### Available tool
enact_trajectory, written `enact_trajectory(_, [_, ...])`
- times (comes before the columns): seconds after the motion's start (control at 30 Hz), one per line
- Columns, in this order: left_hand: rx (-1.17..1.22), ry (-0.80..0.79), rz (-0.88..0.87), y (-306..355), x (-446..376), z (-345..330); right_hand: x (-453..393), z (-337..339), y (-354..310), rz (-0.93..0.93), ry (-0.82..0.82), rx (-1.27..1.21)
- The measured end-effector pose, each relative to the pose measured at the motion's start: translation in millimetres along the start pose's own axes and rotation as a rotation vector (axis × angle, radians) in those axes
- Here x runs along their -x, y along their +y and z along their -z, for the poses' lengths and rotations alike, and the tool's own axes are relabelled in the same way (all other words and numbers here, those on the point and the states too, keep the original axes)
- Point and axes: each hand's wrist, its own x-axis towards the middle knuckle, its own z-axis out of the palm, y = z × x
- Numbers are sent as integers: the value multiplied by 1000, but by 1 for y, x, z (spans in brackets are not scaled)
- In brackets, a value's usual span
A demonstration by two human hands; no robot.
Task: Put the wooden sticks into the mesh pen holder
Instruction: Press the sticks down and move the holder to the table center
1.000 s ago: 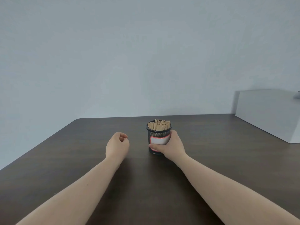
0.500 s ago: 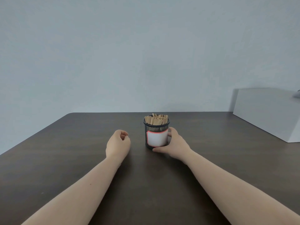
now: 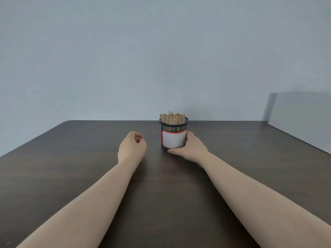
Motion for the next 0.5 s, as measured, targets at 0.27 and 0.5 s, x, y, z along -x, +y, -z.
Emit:
enact_trajectory(0.27, [-11, -18, -48, 2, -47, -27, -63, -9, 1, 3, -1, -21])
enact_trajectory(0.5, [-57, -21, -61, 5, -80, -47, -127, -18, 5, 19, 13, -37])
